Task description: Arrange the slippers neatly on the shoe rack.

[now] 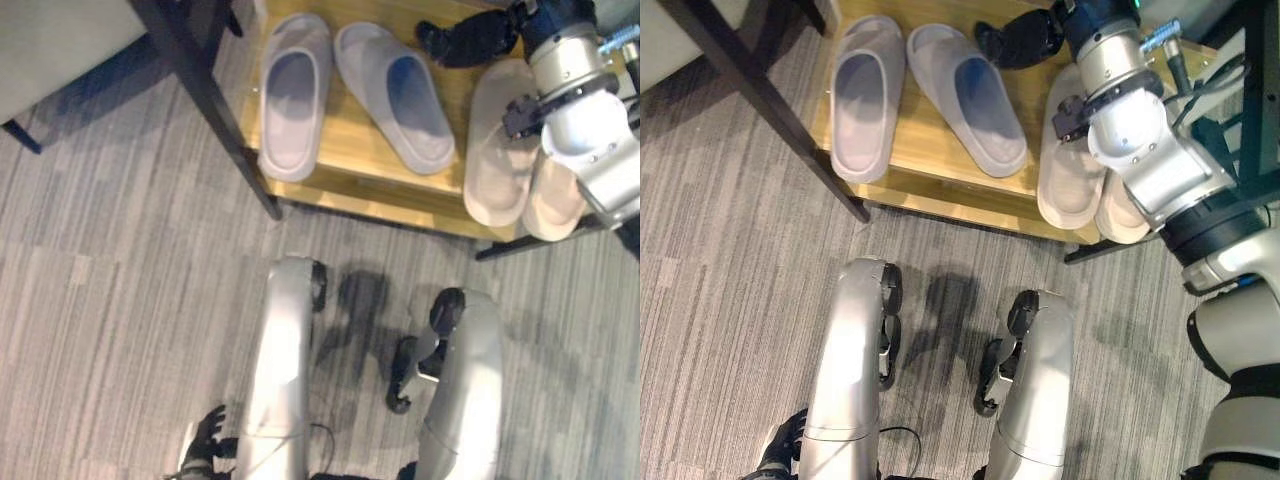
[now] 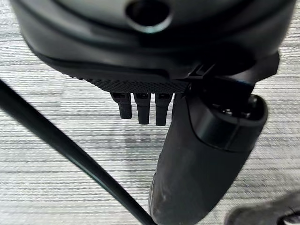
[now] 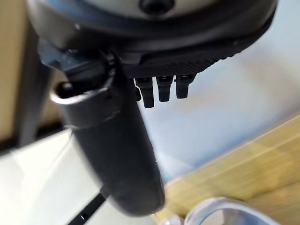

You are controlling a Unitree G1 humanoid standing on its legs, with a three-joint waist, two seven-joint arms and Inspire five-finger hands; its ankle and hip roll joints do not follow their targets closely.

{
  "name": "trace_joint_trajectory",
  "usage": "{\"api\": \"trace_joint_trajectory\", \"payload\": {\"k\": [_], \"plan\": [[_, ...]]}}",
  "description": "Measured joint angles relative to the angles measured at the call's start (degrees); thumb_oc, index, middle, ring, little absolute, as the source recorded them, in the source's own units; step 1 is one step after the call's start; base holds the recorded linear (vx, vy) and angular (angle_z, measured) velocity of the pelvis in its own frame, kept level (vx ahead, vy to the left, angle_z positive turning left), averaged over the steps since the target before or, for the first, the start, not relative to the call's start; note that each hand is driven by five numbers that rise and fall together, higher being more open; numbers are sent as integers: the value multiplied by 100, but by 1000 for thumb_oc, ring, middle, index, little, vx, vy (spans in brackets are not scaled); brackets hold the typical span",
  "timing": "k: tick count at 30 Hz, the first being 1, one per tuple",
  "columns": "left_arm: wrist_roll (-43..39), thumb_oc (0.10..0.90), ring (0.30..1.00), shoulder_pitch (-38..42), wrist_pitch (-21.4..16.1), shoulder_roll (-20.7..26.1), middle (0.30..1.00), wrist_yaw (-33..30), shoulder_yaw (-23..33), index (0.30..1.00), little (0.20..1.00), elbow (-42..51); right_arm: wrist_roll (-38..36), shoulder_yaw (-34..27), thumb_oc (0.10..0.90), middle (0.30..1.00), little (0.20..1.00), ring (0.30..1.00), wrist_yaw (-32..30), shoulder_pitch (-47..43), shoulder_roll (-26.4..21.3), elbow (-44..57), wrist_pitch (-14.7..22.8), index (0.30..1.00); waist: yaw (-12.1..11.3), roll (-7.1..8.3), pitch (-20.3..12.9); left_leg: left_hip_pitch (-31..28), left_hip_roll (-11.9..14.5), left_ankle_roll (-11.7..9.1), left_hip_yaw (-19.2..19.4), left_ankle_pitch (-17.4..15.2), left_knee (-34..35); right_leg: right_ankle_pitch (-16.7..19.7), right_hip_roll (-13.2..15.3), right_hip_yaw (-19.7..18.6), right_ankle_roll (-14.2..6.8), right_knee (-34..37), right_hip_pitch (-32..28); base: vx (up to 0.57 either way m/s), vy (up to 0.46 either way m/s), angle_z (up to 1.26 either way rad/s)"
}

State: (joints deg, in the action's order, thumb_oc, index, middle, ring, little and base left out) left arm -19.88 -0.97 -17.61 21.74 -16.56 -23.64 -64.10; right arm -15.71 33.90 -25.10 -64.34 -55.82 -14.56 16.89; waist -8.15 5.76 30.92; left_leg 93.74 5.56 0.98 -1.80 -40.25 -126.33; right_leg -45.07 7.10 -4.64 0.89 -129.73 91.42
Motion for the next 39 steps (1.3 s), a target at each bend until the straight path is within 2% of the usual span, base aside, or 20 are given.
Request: {"api": "trace_joint_trajectory", "payload": {"k": [3,6,7,8,10,13,18,19,20,22,23,24,25,27,29,31,32,33,35,39], "plan": [[145,800,900,11,2,-62,900,-113,76,900,900,91,425,-540,800,900,900,900,-386,798,-58,676,274,900,209,15,-2,-19,18,7,19,-18,-6,-4,-20,-19,-2,-4,-6,-2,-9,-4],[280,800,900,35,-18,-63,900,-215,147,900,900,174,644,-977,800,900,900,900,-582,1383,-59,921,375,900,258,34,0,-51,22,-11,10,-30,-6,-4,-37,-16,-1,-15,-6,-3,-2,-2],[329,800,900,49,15,-101,900,-331,154,900,900,167,851,-1645,800,900,900,900,-768,2442,83,1685,442,900,341,41,3,-52,22,-27,10,-41,-6,-24,-36,-17,7,-30,4,0,0,0],[334,800,900,42,15,-105,900,-335,140,900,900,166,906,-1675,800,900,900,900,-775,2632,98,1742,487,900,430,42,4,-61,30,-30,14,-43,-14,-23,-42,-20,6,-32,7,0,0,0],[353,800,900,46,-6,-137,900,-404,197,900,900,175,897,-2083,800,900,900,900,-791,3352,290,2224,508,900,380,59,3,-88,37,-49,10,-80,-36,-56,-52,-24,20,-63,-13,0,0,0],[465,800,900,42,-4,-206,900,-515,306,900,900,173,897,-2163,800,900,900,900,-772,3767,377,2563,530,900,512,69,5,-81,42,-75,-7,-94,-84,-63,-62,-28,29,-129,8,0,0,0],[466,800,900,43,8,-299,900,-562,313,900,900,157,1122,-2146,800,900,900,900,-720,3780,381,2752,551,900,487,71,4,-91,39,-77,-15,-94,-91,-64,-70,-25,31,-152,12,-10,-15,0],[463,800,900,216,9,-478,900,-574,372,900,900,-50,1122,-2170,800,900,900,900,-559,4146,645,3030,668,900,635,88,4,-195,48,-100,-15,-105,-94,-71,-91,-30,46,-175,-58,-5,-54,12],[-747,800,900,-562,166,-335,900,-384,1154,900,900,1672,1335,-2511,800,900,900,900,-187,4472,1313,2773,287,900,775,-14,52,-292,66,-195,-177,-58,-224,-74,172,210,55,-242,-312,10,-29,20],[-1103,800,900,-1077,-49,154,900,-398,1527,900,900,3059,1336,-2733,800,900,900,900,-167,5068,2027,2311,-213,900,686,-30,50,-526,38,-129,-211,-222,-394,-281,418,324,179,-380,-603,12,53,13],[-1082,800,900,-1167,-42,390,900,-440,1570,900,900,3378,1340,-2762,800,900,900,900,-140,5274,2172,2121,-356,900,683,-37,50,-575,41,-125,-178,-226,-448,-304,440,264,184,-436,-615,20,70,-4],[-868,800,900,-1170,-102,740,900,-444,1740,900,900,3665,1337,-2791,800,900,900,900,-132,5676,2280,1900,-529,900,694,-217,56,-575,46,-187,-166,-324,-547,-325,505,205,173,-499,-608,1,69,-13],[-733,800,900,-1144,-150,877,900,-515,1969,900,900,3732,1334,-2780,800,900,900,900,-97,6069,2312,1825,-715,900,785,-456,57,-521,38,-190,-108,-336,-574,-352,589,125,105,-499,-548,23,92,-14],[-555,800,900,-1278,-155,960,900,-639,2072,900,900,3909,1318,-2920,800,900,900,900,-93,6420,2287,1872,-724,900,941,-743,82,-417,45,-170,-49,-343,-561,-345,701,51,41,-466,-391,29,83,-18],[-348,800,900,-1363,-124,902,900,-658,1977,900,900,4000,1312,-3051,800,900,900,900,-195,6447,2312,1915,-717,900,1044,-866,65,-449,41,-153,-44,-334,-546,-343,799,27,37,-488,-390,3,59,-4],[-103,800,900,-1408,-121,862,900,-642,1643,900,900,4134,1338,-3055,800,900,900,900,-188,6452,2219,2080,-710,900,997,-882,70,-515,42,-170,-106,-309,-580,-283,868,50,24,-580,-448,11,68,10],[98,800,900,-1427,-108,770,900,-622,1379,900,900,4189,1346,-3054,800,900,900,900,-175,6392,2134,2318,-710,900,923,-838,100,-513,29,-269,-184,-354,-644,-397,877,97,78,-673,-450,4,74,7],[110,800,900,-1426,-105,699,900,-594,1316,900,900,4207,1347,-3055,800,900,900,900,-176,6348,2129,2425,-700,900,914,-848,96,-485,26,-268,-217,-371,-649,-408,877,132,63,-677,-442,-2,72,1],[474,800,900,-1470,-118,629,900,-594,1035,900,900,4287,1815,-3125,800,900,900,900,-369,6423,1948,3037,-684,900,885,-873,87,-461,-15,-292,-306,-391,-722,-406,860,160,38,-742,-496,-9,46,4],[549,800,900,-1471,-123,585,900,-592,978,900,900,4195,2400,-3267,800,900,900,900,-767,6007,1843,3553,-333,900,775,-877,77,-483,-9,-281,-376,-455,-840,-426,803,174,25,-760,-605,11,35,-3]]}}
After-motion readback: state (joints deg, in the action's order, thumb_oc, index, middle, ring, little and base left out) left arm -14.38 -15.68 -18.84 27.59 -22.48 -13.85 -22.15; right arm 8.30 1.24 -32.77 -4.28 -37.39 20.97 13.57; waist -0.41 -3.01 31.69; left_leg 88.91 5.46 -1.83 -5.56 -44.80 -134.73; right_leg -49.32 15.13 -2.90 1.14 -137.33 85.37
